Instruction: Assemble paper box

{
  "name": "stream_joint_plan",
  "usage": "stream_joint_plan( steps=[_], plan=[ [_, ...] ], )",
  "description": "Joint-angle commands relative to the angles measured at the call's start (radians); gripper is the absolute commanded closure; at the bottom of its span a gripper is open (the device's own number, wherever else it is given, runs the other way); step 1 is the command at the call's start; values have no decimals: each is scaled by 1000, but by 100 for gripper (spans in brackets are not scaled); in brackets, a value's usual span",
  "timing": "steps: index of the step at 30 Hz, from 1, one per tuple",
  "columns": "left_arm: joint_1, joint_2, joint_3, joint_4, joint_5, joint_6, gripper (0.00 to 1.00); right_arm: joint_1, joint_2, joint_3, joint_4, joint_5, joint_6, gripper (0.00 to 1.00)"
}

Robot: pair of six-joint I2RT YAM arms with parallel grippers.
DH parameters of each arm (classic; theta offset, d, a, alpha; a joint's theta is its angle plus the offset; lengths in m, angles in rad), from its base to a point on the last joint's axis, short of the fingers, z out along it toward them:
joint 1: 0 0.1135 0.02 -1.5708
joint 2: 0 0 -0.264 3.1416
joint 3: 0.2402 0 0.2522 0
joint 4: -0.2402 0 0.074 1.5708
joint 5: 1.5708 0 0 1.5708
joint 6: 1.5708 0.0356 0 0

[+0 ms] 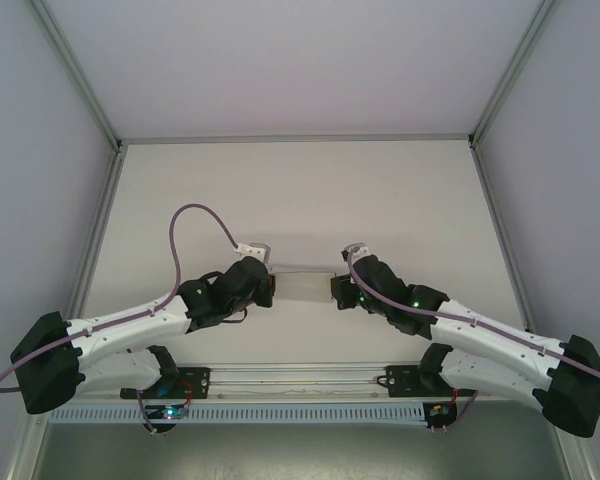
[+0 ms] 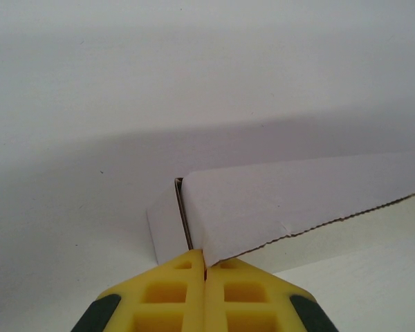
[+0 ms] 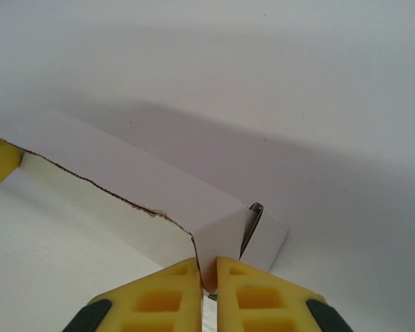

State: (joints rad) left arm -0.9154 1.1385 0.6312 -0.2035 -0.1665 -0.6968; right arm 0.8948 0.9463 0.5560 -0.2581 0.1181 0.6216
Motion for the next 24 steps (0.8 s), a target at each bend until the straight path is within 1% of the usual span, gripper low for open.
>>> stream_joint_plan(
  steps=[1,2,6,9,12,15,17,24],
  plan=[
    [-21,36,-12,-146,38,-12,100,14,23,24,48,5,16,96],
    [-23,38,-11,-142,40,-9,100,16,33,14,69,0,32,100],
    [-30,51,5,-139,41,-8,100,34,66,-34,156,20,117,100],
    [-34,62,12,-124,50,-7,100,45,63,-78,269,-7,198,100],
    [-37,80,24,-121,52,-3,100,49,59,-79,254,0,241,100],
    [-38,95,29,-114,57,2,100,48,34,-75,278,-27,258,100],
    [-39,101,32,-114,56,2,100,47,16,-70,246,-18,259,100],
    [-40,80,20,-144,11,-21,100,22,-87,-65,-21,111,207,100]
  ],
)
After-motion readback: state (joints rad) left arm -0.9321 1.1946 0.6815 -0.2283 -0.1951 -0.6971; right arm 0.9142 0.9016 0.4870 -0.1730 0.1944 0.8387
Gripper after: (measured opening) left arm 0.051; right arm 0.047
